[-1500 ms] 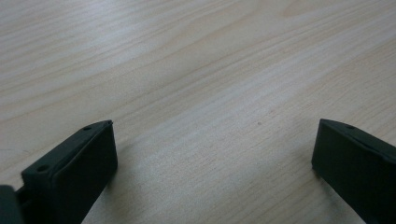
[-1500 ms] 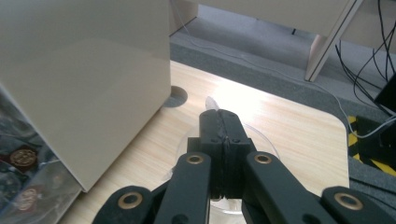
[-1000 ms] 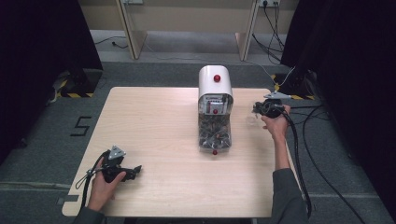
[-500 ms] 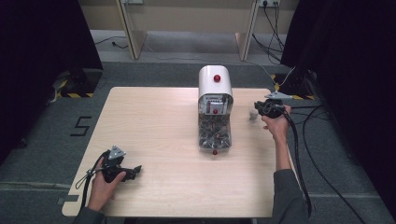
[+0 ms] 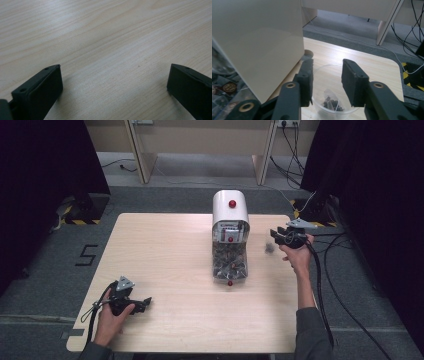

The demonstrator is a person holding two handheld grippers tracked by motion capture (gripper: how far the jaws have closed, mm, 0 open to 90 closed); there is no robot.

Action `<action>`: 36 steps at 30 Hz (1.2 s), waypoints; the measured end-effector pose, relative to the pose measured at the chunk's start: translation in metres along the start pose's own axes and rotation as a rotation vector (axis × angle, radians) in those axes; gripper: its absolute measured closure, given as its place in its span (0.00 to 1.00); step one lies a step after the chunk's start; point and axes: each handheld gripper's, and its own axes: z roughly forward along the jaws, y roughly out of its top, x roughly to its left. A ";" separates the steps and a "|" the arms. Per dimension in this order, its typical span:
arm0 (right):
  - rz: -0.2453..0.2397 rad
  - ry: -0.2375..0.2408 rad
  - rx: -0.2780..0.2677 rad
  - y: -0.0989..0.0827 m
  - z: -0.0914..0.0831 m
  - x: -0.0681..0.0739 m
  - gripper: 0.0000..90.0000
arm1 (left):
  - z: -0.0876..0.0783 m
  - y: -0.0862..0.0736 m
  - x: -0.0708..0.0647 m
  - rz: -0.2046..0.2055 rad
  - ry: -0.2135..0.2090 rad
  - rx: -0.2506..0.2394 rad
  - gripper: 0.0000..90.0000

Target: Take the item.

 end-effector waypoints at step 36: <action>-0.024 0.032 -0.026 -0.017 -0.035 0.033 0.46 | 0.000 0.000 0.000 0.000 0.000 0.000 0.00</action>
